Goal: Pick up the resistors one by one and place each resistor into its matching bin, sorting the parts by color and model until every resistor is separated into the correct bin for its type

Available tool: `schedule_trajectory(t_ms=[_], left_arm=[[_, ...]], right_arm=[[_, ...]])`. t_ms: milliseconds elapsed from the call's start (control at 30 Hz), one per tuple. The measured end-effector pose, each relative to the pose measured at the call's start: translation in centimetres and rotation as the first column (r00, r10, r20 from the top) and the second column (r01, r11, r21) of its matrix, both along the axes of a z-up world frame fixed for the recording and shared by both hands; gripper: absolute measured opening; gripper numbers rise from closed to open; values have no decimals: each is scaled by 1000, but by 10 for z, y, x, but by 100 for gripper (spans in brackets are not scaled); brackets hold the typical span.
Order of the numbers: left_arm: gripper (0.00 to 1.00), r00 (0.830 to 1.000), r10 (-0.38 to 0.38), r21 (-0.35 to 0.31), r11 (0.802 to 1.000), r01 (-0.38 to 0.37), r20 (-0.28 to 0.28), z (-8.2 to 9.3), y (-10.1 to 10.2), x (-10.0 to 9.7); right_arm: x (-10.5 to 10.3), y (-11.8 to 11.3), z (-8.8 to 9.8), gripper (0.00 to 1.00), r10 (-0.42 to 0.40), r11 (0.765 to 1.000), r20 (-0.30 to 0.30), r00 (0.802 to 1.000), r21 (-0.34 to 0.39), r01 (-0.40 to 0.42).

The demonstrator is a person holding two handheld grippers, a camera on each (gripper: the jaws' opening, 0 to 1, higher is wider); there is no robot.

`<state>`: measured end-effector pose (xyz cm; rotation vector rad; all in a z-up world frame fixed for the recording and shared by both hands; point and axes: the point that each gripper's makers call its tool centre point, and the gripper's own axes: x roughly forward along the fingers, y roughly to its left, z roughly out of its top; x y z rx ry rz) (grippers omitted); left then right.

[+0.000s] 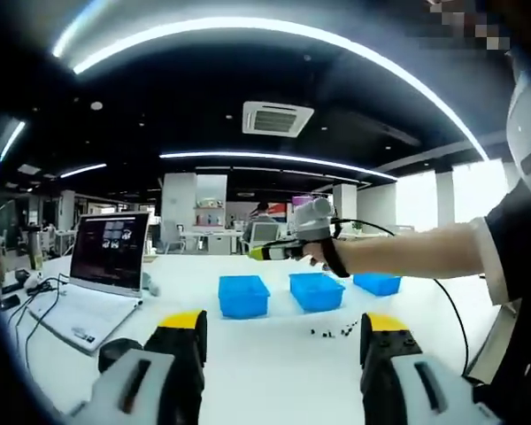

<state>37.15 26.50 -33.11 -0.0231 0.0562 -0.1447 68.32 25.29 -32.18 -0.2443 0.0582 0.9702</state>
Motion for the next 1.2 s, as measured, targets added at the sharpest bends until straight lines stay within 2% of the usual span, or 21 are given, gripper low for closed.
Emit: schedule_trajectory(t_ms=[133, 267, 367, 433, 533, 667, 767, 833, 900, 967, 1100, 1200], left_arm=[[71, 1000, -29, 2, 1000, 29, 0, -1, -8, 5], [71, 997, -81, -11, 997, 81, 1, -3, -19, 10], [71, 994, -114, -25, 993, 113, -1, -7, -27, 12], [71, 991, -134, -25, 991, 134, -6, -10, -33, 15], [71, 987, -162, -26, 987, 162, -6, -12, -40, 18], [71, 981, -193, -24, 981, 193, -9, -13, -49, 21], [70, 974, -225, -16, 974, 225, -14, -14, -56, 21], [70, 973, -231, -15, 973, 231, -15, -13, -58, 22], [70, 970, -241, -13, 971, 241, -20, -14, -60, 22], [71, 968, -249, -7, 969, 249, -26, -15, -62, 22], [71, 961, -275, -8, 961, 275, -40, -18, -69, 21], [71, 954, -295, -2, 955, 295, -52, -21, -74, 20]], right_arm=[[-14, -33, 10, 36, 10, 999, 6, 1000, 33, -11], [-33, -88, 16, 36, -8, 996, 8, 1000, 85, 7], [-45, -124, 13, 36, -22, 995, -4, 1000, 99, 22], [-59, -156, 11, 36, -43, 994, 1, 999, 104, 43], [-85, -197, 15, 36, -66, 985, 14, 998, 159, 63], [-125, -248, 11, 36, -102, 981, 41, 994, 168, 93], [-157, -286, 7, 35, -176, 960, 14, 984, 225, 168], [-183, -302, 0, 35, -188, 960, 13, 982, 212, 181], [-201, -321, -6, 35, -232, 958, 40, 972, 185, 221], [-219, -336, -10, 35, -267, 950, 40, 963, 179, 256], [-234, -349, -14, 35, -294, 943, 39, 955, 172, 283], [-235, -353, -19, 35, -293, 946, 31, 956, 154, 285]])
